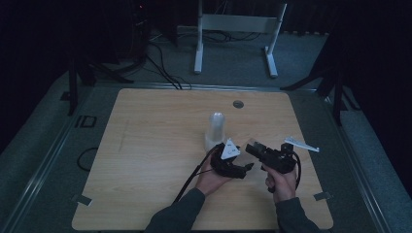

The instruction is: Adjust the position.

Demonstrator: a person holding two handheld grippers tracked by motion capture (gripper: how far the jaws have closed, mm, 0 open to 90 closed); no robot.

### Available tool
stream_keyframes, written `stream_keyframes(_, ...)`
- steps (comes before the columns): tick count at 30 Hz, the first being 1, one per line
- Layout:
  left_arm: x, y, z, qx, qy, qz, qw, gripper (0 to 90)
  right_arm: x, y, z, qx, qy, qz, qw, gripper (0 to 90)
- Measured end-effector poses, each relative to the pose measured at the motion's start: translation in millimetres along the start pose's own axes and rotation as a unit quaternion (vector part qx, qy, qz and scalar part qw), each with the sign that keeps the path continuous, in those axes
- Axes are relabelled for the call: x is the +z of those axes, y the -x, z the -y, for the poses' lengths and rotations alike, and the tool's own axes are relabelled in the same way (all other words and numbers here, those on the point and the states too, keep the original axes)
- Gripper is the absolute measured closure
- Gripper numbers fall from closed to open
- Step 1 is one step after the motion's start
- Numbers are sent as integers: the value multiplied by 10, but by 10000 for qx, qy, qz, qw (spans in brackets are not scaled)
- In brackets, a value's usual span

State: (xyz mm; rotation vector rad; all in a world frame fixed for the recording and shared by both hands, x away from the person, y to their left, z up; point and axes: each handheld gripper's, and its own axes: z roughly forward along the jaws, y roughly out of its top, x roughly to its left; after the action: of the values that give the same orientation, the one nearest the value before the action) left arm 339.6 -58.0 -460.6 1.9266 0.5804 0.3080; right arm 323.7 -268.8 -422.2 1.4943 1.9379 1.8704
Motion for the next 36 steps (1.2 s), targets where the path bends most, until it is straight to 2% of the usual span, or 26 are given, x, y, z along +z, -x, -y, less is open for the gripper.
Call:
stream_keyframes(8, -1, 6, 5, -23, 44, -9, 10000, 234, -15, 14, -6, 71, 32, -52, 10000, 413)
stream_keyframes(15, -20, 47, -4, 124, 65, -46, 9999, 274, -18, 28, -6, 109, 25, -80, 9999, 412)
stream_keyframes(23, -20, 51, -6, 157, 57, -25, 9999, 283, -30, 45, -9, 119, 18, -70, 9999, 398)
stream_keyframes(36, -35, 35, -25, 218, 28, -43, 9997, 286, -46, 34, -8, -108, -165, -79, 9998, 339)
